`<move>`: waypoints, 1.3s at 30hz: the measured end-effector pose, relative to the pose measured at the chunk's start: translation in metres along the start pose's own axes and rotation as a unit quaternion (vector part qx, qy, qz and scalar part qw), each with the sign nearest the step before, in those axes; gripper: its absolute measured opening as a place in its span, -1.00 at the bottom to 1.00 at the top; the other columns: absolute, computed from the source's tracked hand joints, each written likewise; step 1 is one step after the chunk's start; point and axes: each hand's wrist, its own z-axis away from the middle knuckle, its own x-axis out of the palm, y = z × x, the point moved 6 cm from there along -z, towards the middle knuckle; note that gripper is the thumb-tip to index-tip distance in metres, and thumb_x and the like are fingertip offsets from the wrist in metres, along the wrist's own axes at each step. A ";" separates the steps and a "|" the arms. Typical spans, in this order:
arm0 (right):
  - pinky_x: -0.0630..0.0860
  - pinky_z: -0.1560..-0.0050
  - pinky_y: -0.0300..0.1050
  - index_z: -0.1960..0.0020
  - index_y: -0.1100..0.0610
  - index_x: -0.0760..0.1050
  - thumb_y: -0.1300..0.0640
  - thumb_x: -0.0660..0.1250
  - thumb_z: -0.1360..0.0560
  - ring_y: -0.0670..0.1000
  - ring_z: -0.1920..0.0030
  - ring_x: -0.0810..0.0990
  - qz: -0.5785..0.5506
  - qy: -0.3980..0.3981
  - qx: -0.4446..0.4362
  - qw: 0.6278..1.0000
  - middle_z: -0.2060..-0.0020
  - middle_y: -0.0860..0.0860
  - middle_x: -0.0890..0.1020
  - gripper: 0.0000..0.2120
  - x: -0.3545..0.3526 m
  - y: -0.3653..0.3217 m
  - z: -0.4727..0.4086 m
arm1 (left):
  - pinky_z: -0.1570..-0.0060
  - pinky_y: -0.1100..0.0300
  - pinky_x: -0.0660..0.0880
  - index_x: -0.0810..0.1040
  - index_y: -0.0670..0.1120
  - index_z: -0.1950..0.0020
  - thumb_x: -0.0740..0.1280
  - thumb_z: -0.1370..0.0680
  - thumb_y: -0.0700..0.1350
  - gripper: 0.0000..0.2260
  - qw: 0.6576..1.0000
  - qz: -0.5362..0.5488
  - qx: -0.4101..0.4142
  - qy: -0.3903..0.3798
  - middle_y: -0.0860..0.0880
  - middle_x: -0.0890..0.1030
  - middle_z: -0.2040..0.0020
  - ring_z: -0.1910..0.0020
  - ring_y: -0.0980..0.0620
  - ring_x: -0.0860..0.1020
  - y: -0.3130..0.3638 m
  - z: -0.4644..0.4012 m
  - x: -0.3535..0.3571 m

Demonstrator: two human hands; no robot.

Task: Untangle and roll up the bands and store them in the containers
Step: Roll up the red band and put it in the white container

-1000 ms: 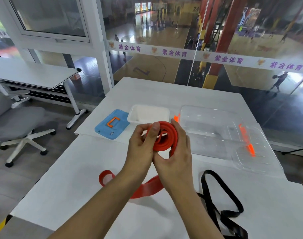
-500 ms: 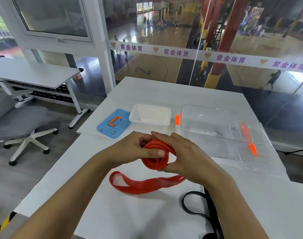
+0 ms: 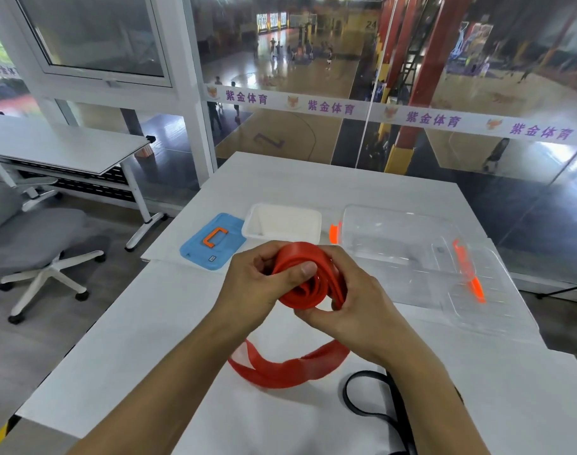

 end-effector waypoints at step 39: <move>0.52 -0.29 -0.13 -0.50 -0.46 0.26 -0.06 0.61 -0.38 -0.14 -0.22 0.58 0.043 -0.077 -0.022 0.996 -0.20 -0.23 0.62 -0.16 0.021 0.025 -0.004 | -0.01 0.23 0.61 0.71 0.00 -0.08 0.53 -0.46 -0.03 -0.79 0.968 -0.133 -0.115 -0.177 0.01 0.76 0.02 -0.02 0.06 0.72 -0.023 -0.008 -0.010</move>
